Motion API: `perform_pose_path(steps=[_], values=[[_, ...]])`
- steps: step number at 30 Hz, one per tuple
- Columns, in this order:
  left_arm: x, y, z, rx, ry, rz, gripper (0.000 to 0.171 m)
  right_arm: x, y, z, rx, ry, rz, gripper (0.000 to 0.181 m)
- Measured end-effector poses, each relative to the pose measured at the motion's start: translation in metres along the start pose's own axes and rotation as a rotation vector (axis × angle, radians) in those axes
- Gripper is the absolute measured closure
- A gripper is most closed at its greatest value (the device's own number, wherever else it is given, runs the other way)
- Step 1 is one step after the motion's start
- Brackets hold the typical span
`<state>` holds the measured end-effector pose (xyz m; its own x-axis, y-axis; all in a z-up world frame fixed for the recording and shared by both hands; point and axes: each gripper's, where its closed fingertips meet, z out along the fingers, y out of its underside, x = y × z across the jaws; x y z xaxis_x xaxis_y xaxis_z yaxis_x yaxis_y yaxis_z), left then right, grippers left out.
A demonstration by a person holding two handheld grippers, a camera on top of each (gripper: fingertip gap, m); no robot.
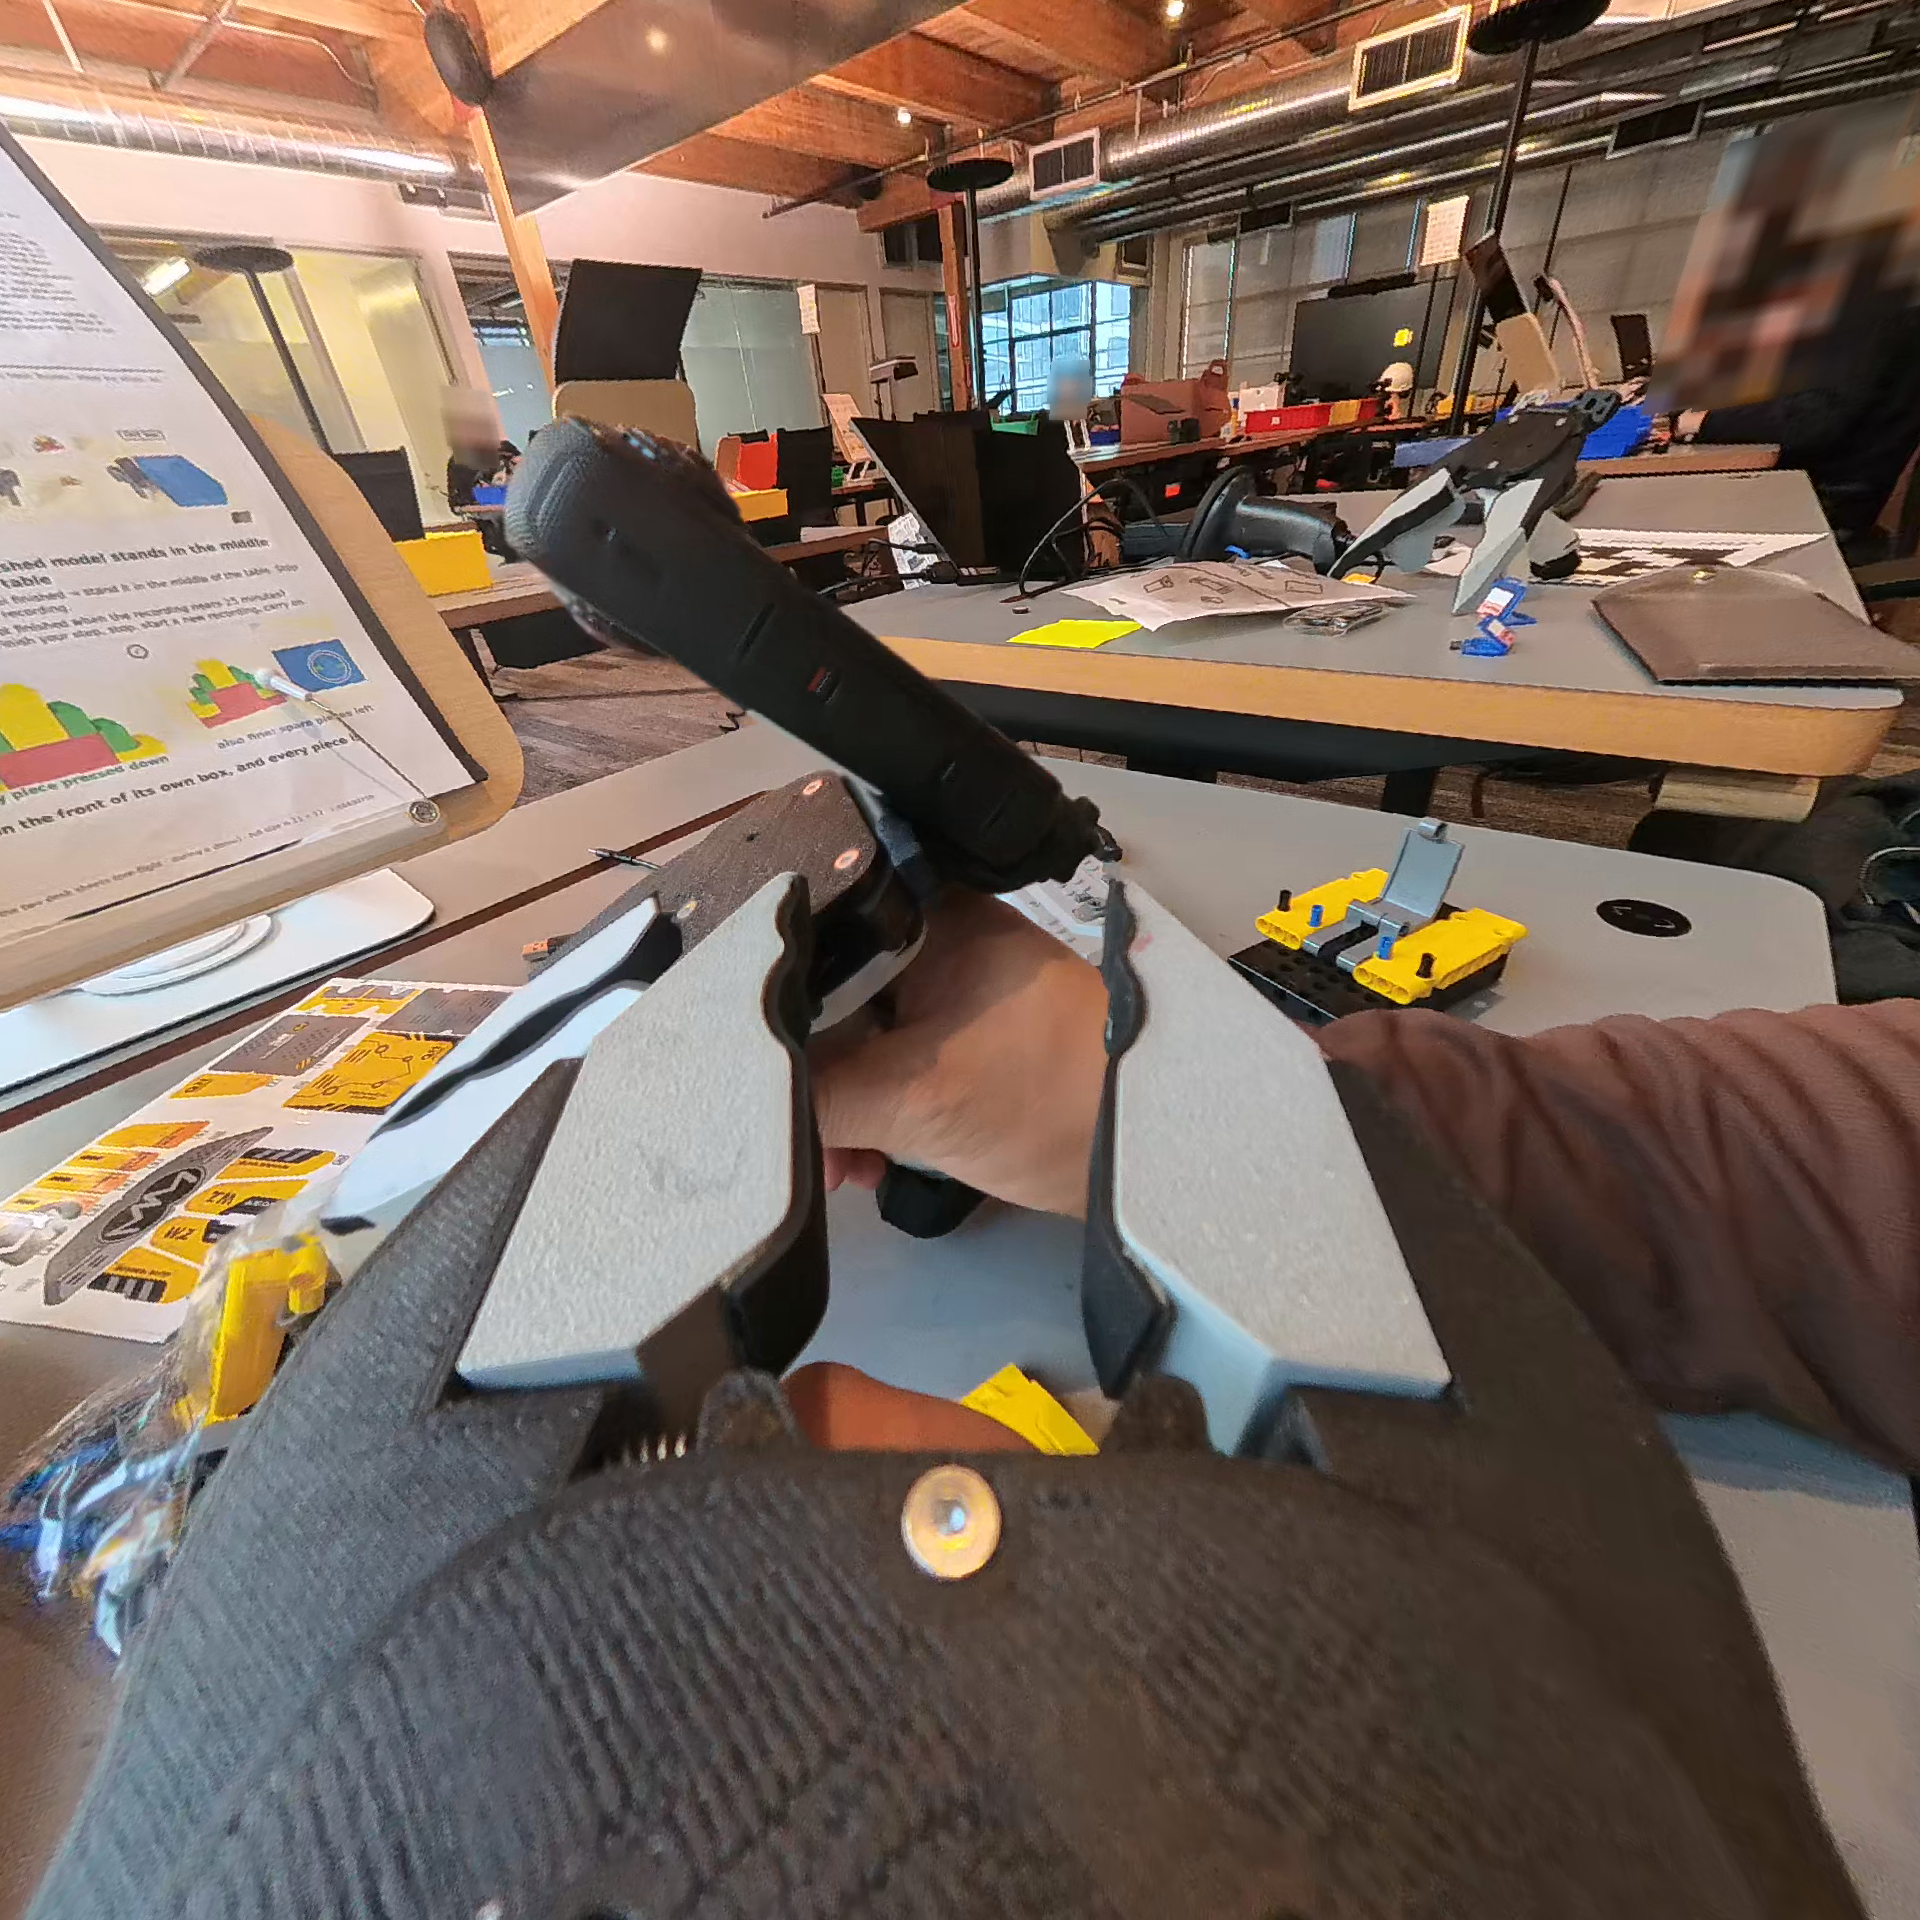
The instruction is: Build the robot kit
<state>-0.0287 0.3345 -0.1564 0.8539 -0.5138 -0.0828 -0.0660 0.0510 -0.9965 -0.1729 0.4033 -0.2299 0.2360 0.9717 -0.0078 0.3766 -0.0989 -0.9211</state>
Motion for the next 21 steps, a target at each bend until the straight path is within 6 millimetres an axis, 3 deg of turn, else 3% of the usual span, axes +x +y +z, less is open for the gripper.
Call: perform_pose_path(steps=[14,21], values=[[-0.006,-0.003,-0.001,0.013,-0.020,0.019,0.118,0.006,-0.012,-0.018,0.059,-0.077,0.162,0.181],[-0.051,-0.030,-0.024,0.053,-0.134,0.087,0.115,0.006,-0.009,-0.019,0.049,-0.065,0.138,0.181]])
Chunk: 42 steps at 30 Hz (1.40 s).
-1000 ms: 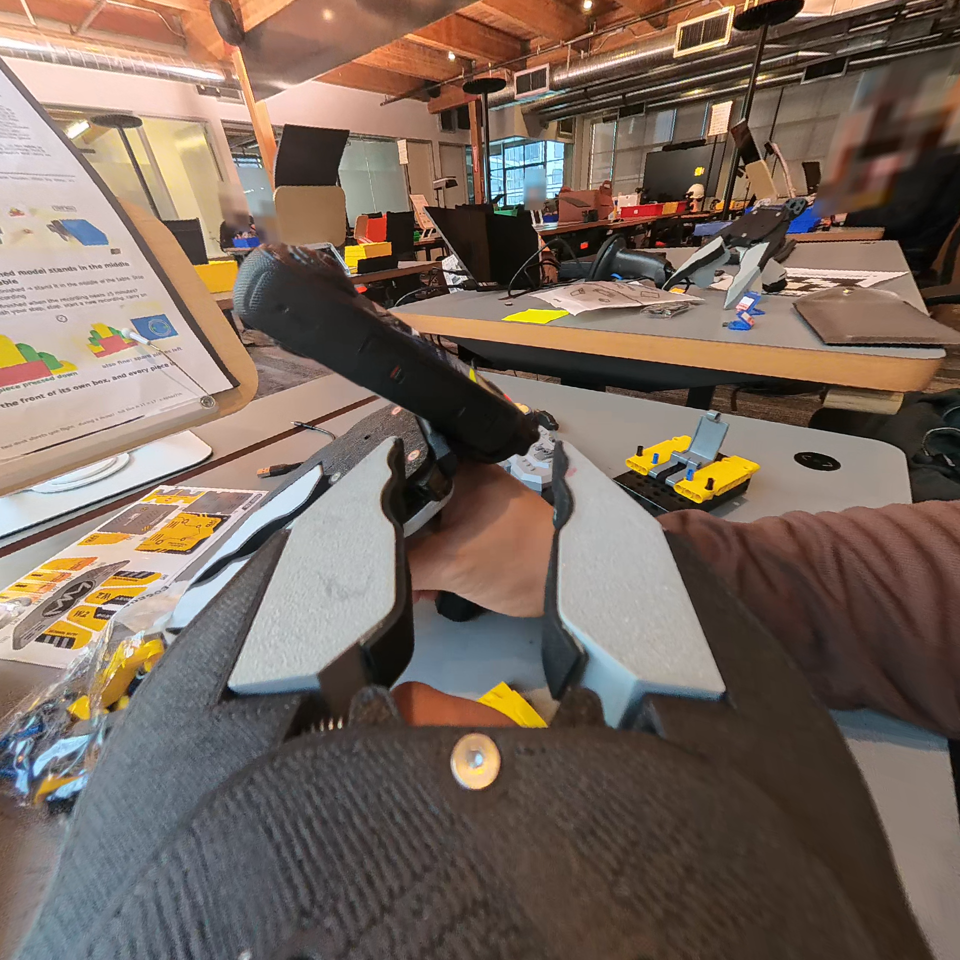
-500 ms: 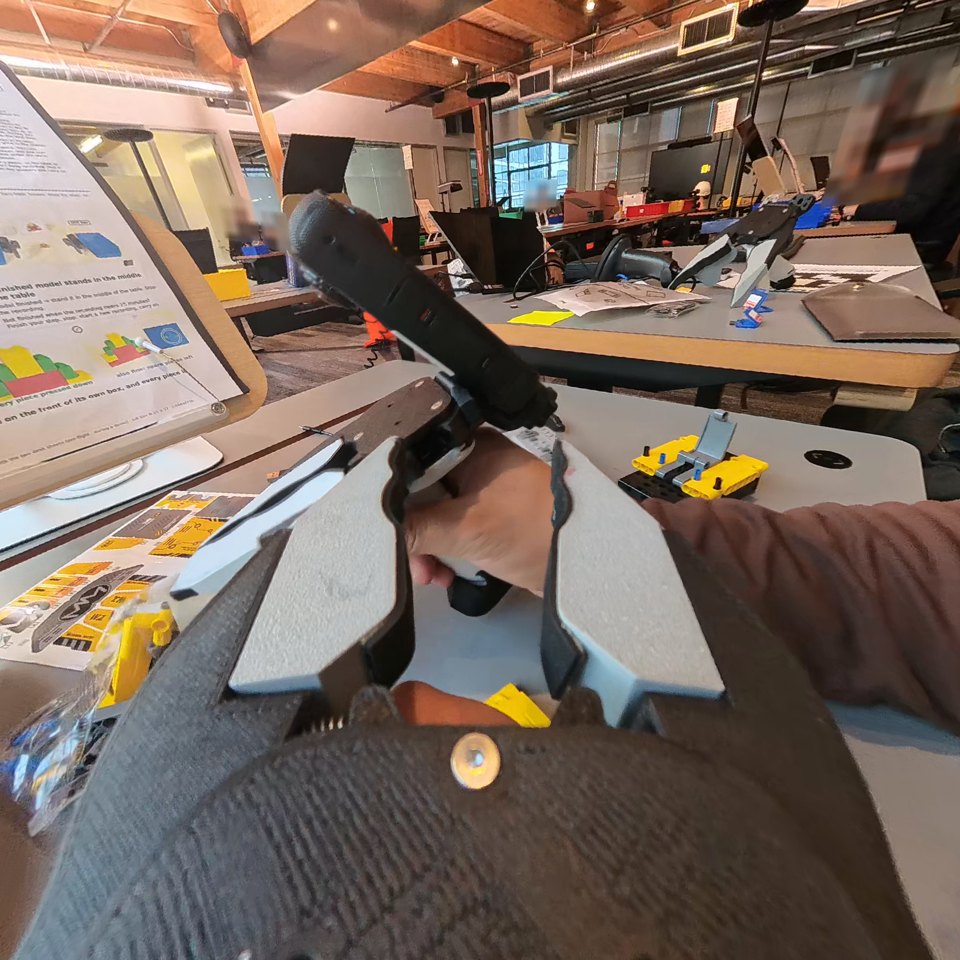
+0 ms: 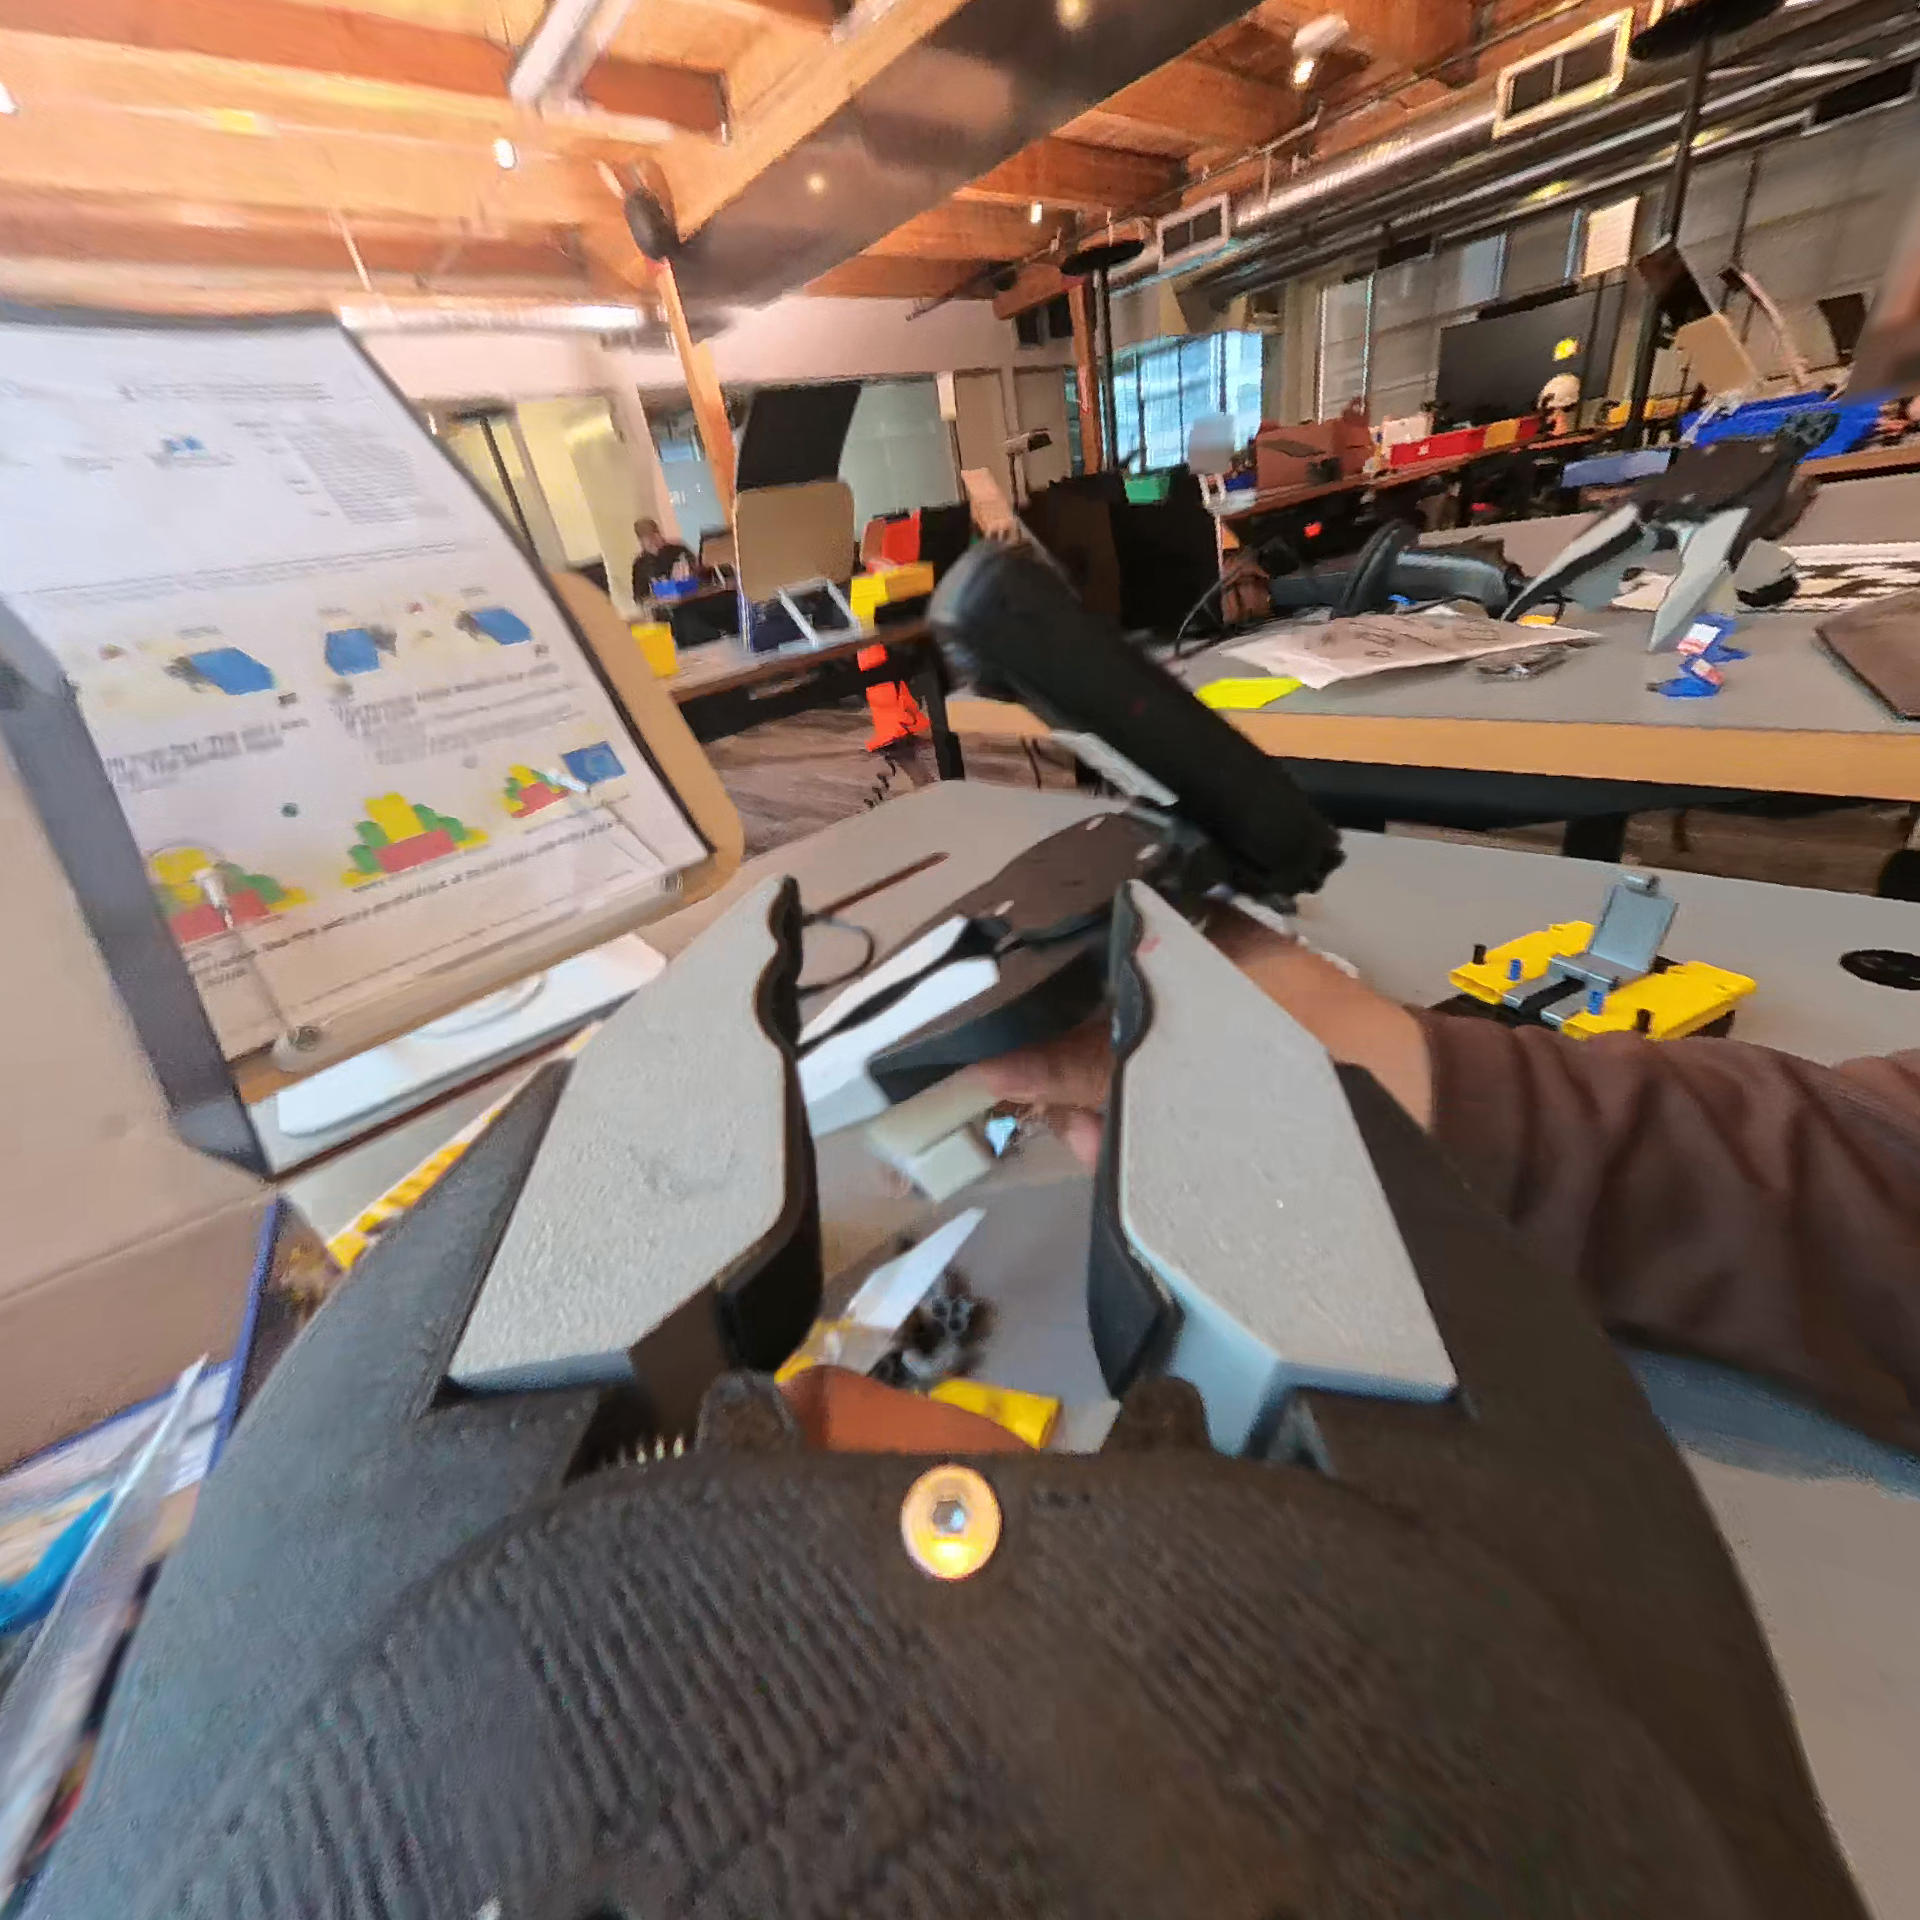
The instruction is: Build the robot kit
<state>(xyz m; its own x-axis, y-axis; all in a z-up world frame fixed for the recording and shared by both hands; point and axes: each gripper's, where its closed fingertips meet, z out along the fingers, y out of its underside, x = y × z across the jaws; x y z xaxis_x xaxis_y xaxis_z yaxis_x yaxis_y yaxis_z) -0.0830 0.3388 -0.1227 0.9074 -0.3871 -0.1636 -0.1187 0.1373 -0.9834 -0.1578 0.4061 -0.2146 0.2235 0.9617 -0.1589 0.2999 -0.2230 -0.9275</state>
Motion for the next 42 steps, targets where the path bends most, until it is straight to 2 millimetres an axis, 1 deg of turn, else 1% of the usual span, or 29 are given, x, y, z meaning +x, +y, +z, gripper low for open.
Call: perform_pose_path(steps=[1,2,4,5,7,8,12,14,15,17,21,25,27,29,32,34,35,36,39,42], values=[[-0.006,0.005,-0.003,-0.049,0.012,-0.020,0.104,0.000,0.001,-0.001,-0.001,0.004,-0.003,0.181],[-0.011,0.012,-0.007,-0.107,0.032,-0.016,0.097,0.001,0.001,-0.002,-0.003,0.006,-0.001,0.181],[-0.025,0.032,-0.017,-0.232,0.053,0.093,0.090,0.002,0.001,-0.005,0.000,0.008,0.010,0.181],[-0.037,0.045,-0.023,-0.304,0.038,0.178,0.087,0.004,-0.001,-0.006,0.006,0.008,0.014,0.181],[-0.061,0.070,-0.030,-0.425,0.001,0.338,0.087,0.006,-0.003,-0.010,0.013,0.005,0.030,0.181],[-0.071,0.080,-0.030,-0.466,-0.020,0.392,0.087,0.007,-0.004,-0.012,0.014,0.002,0.042,0.181],[-0.089,0.128,-0.024,-0.613,-0.012,0.485,0.086,0.006,-0.008,-0.018,0.021,-0.007,0.049,0.181],[-0.094,0.146,-0.021,-0.650,-0.021,0.509,0.087,0.003,-0.009,-0.020,0.019,-0.011,0.043,0.181],[-0.096,0.151,-0.019,-0.657,-0.028,0.528,0.087,0.002,-0.010,-0.021,0.019,-0.013,0.040,0.181],[-0.096,0.155,-0.017,-0.646,-0.038,0.561,0.092,-0.001,-0.011,-0.021,0.019,-0.019,0.031,0.181],[-0.094,0.151,-0.016,-0.610,-0.062,0.551,0.107,-0.007,-0.010,-0.019,0.011,-0.022,0.003,0.181],[-0.090,0.139,-0.014,-0.532,-0.048,0.508,0.128,-0.015,-0.013,-0.016,0.020,-0.062,0.027,0.181],[-0.087,0.137,-0.014,-0.507,-0.035,0.483,0.147,-0.015,-0.014,-0.017,0.022,-0.053,0.018,0.181],[-0.088,0.137,-0.014,-0.505,-0.038,0.460,0.154,-0.013,-0.015,-0.018,0.027,-0.047,0.016,0.181],[-0.090,0.137,-0.013,-0.510,-0.049,0.401,0.157,-0.011,-0.016,-0.019,0.032,-0.063,0.040,0.181],[-0.092,0.138,-0.012,-0.517,-0.056,0.312,0.160,-0.009,-0.018,-0.020,0.048,-0.075,0.052,0.179],[-0.094,0.139,-0.012,-0.520,-0.057,0.266,0.160,-0.006,-0.021,-0.023,0.067,-0.069,0.052,0.175],[-0.096,0.140,-0.012,-0.524,-0.063,0.225,0.160,-0.001,-0.025,-0.027,0.088,-0.056,0.052,0.171],[-0.106,0.141,-0.013,-0.534,-0.096,0.132,0.161,0.013,-0.036,-0.041,0.151,-0.018,0.076,0.171],[-0.108,0.142,-0.015,-0.542,-0.096,0.066,0.161,0.026,-0.043,-0.052,0.206,-0.006,0.129,0.170]])
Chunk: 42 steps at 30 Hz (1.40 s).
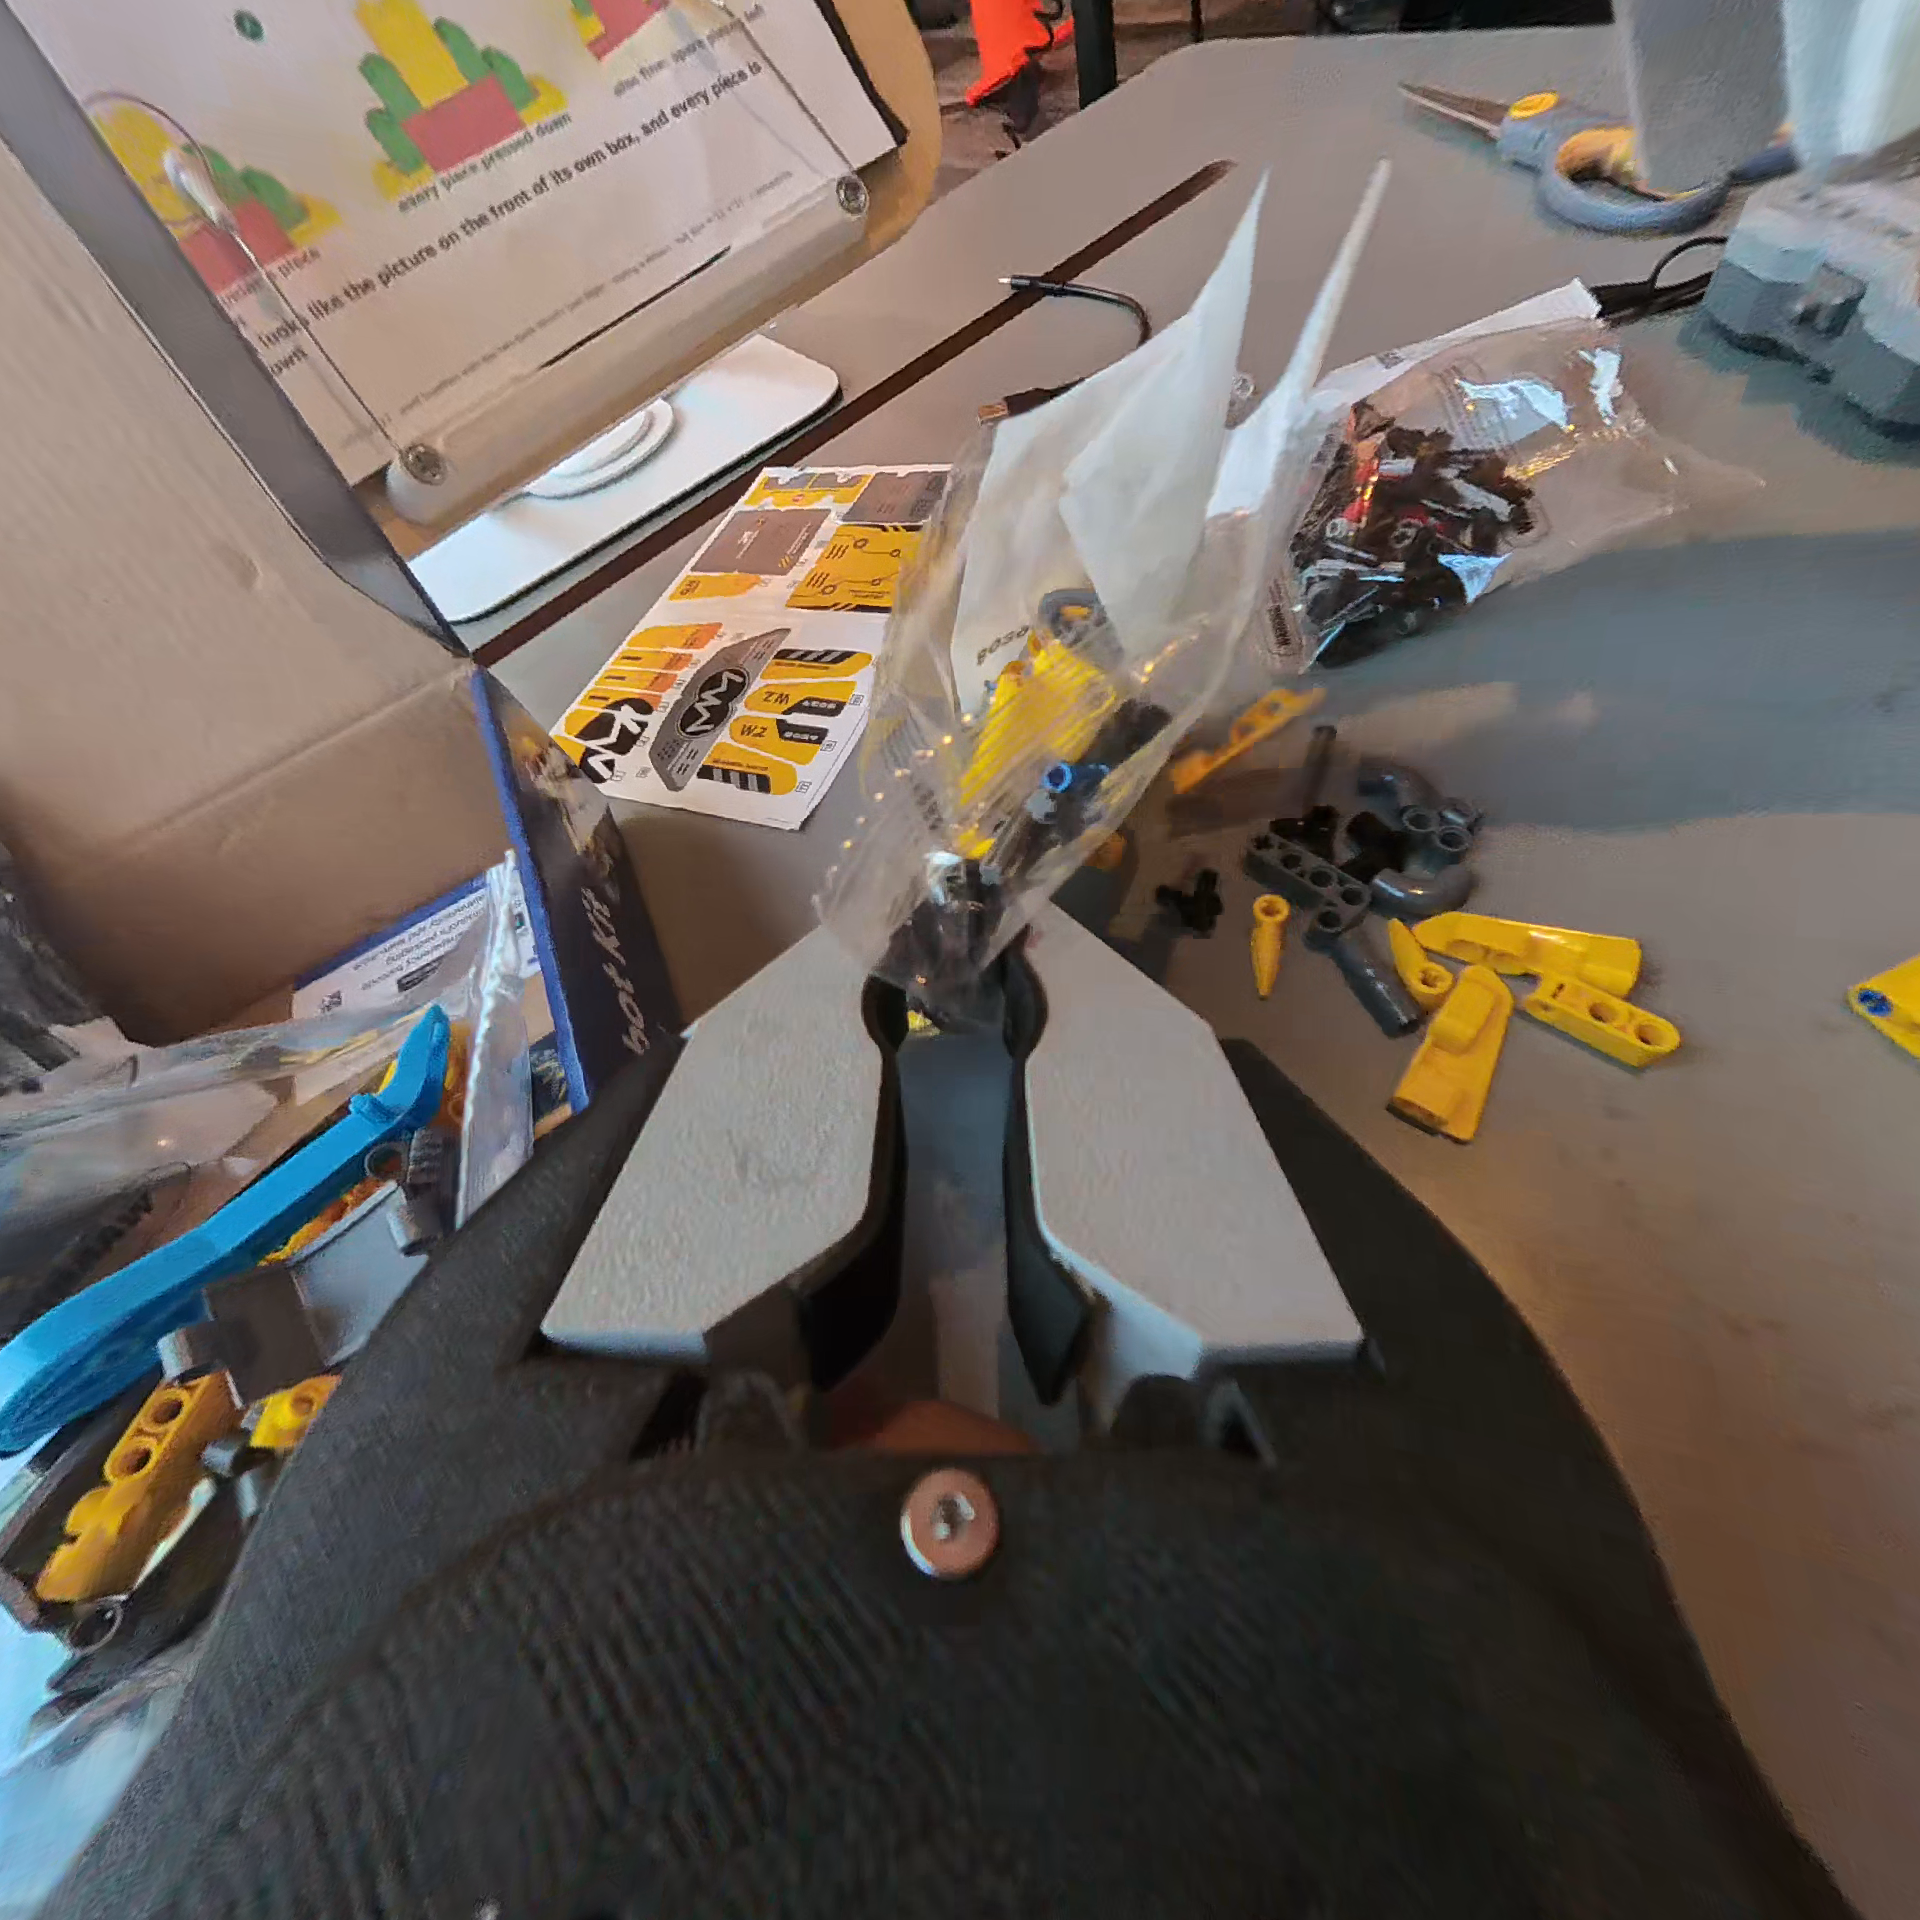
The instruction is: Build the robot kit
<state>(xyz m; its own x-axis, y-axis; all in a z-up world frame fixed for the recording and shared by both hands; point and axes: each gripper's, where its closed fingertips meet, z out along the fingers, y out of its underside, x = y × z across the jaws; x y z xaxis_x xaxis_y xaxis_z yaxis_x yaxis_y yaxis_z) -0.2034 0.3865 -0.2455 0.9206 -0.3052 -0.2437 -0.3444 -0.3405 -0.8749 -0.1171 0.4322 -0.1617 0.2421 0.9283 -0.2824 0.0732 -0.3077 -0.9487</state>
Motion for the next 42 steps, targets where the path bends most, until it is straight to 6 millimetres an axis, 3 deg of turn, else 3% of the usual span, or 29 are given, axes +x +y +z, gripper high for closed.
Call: perform_pose_path(steps=[17,30,42], values=[[-0.007,-0.012,-0.009,0.060,-0.069,-0.007,0.161,0.036,0.045,0.009,-0.232,0.169,-0.092,0.162],[-0.009,-0.007,-0.008,0.033,-0.093,-0.006,0.161,-0.002,0.107,0.017,-0.554,-0.040,-0.225,0.163],[-0.008,-0.007,-0.008,0.034,-0.095,0.005,0.161,-0.007,0.126,0.001,-0.687,-0.114,-0.298,0.162]])
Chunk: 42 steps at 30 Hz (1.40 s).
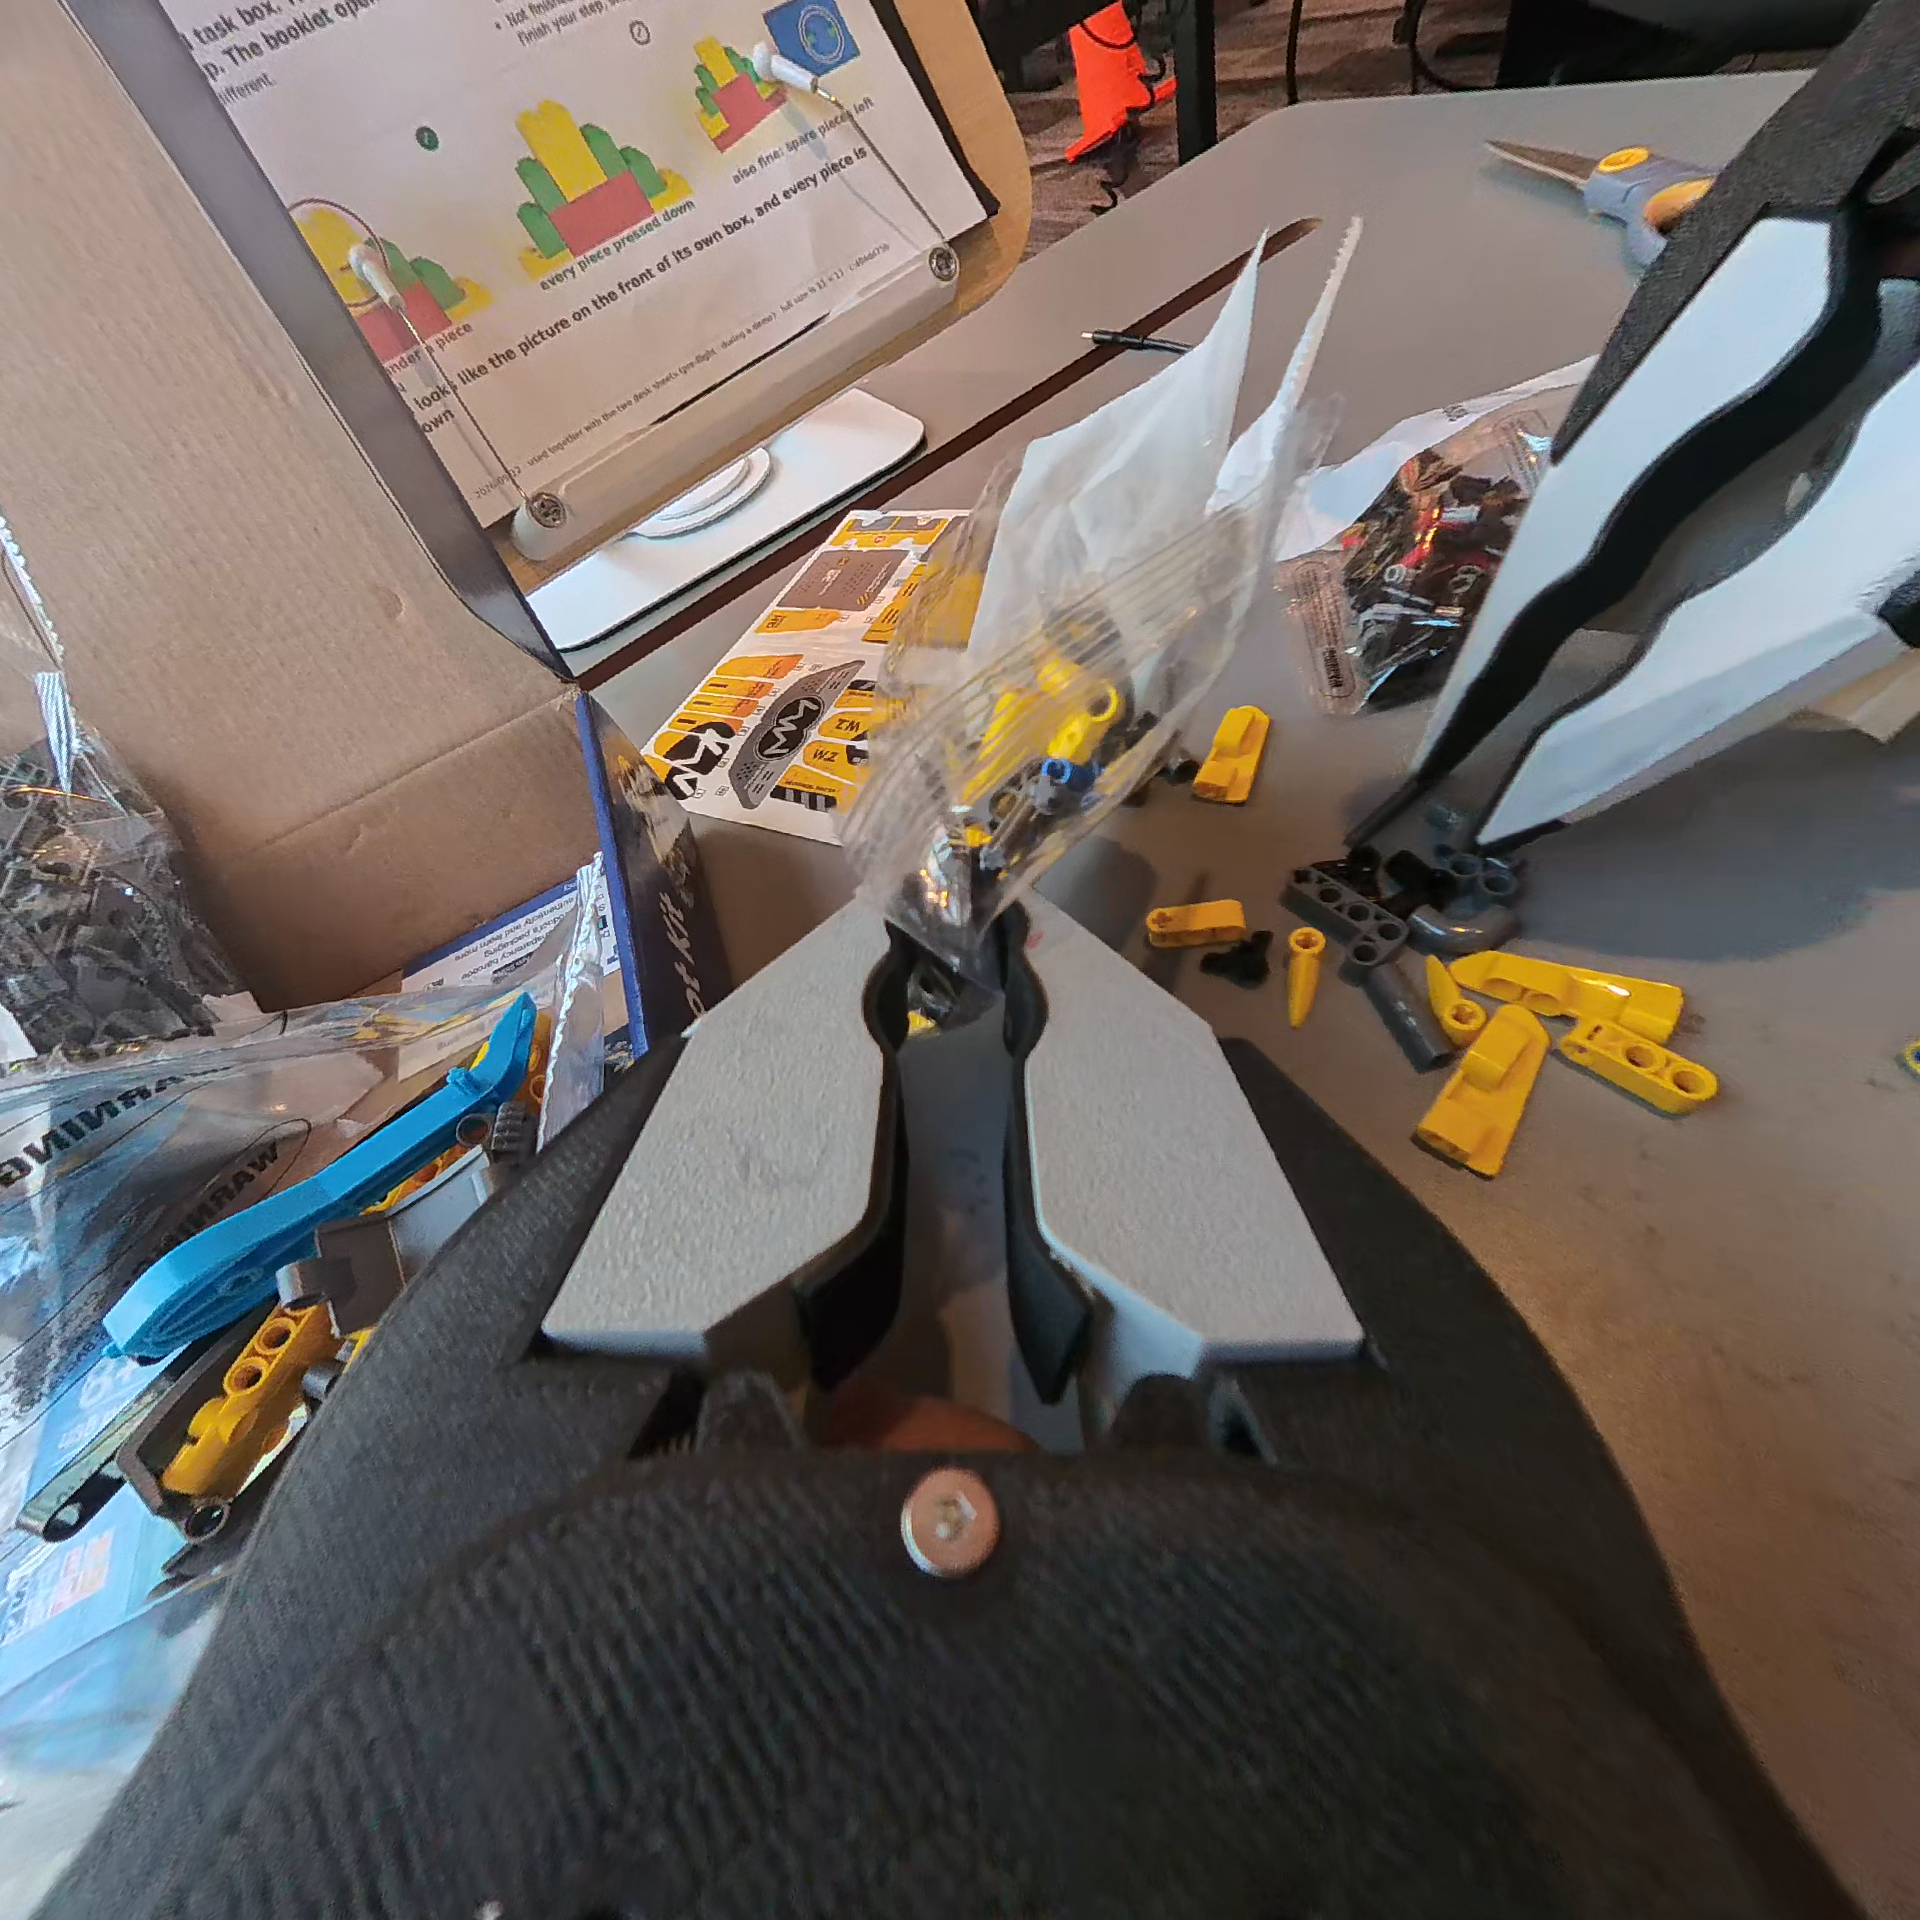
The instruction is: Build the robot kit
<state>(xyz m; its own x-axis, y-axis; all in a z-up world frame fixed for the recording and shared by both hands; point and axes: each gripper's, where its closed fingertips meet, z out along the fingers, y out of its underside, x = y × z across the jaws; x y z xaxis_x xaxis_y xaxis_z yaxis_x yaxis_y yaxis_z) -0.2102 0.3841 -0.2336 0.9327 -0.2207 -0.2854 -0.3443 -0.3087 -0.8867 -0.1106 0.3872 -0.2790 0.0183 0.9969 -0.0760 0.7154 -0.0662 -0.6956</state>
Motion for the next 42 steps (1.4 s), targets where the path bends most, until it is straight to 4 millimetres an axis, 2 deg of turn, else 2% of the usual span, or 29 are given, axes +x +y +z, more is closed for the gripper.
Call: perform_pose_path(steps=[5,9,11,15,20,25,30,35,38,42], values=[[0.000,0.000,0.000,0.000,-0.003,0.009,0.161,-0.006,0.007,0.000,-0.030,-0.033,-0.025,0.164],[0.003,0.002,0.001,-0.009,-0.001,0.021,0.161,-0.003,0.010,0.010,-0.046,-0.020,-0.014,0.162],[0.003,0.003,0.002,-0.013,0.000,0.025,0.161,0.006,0.006,0.010,-0.033,0.040,-0.023,0.165],[0.003,0.002,0.002,-0.009,-0.001,0.037,0.161,0.008,-0.011,-0.002,0.070,0.039,0.007,0.168],[0.007,0.004,0.002,-0.016,0.044,-0.012,0.161,0.027,-0.025,-0.017,0.196,0.092,0.090,0.161],[0.005,-0.004,-0.002,0.036,0.027,0.065,0.161,0.023,-0.040,-0.029,0.302,0.060,0.072,0.149],[0.006,-0.007,-0.004,0.056,0.036,0.066,0.161,0.028,-0.044,-0.033,0.326,0.111,0.044,0.146],[0.005,-0.006,-0.003,0.050,0.028,0.072,0.161,0.027,-0.040,-0.030,0.300,0.100,0.044,0.149],[0.006,-0.005,-0.003,0.047,0.028,0.073,0.161,0.027,-0.028,-0.019,0.219,0.108,0.023,0.160],[0.007,-0.005,-0.002,0.046,0.029,0.079,0.161,0.026,-0.012,-0.002,0.114,0.125,-0.001,0.161]])
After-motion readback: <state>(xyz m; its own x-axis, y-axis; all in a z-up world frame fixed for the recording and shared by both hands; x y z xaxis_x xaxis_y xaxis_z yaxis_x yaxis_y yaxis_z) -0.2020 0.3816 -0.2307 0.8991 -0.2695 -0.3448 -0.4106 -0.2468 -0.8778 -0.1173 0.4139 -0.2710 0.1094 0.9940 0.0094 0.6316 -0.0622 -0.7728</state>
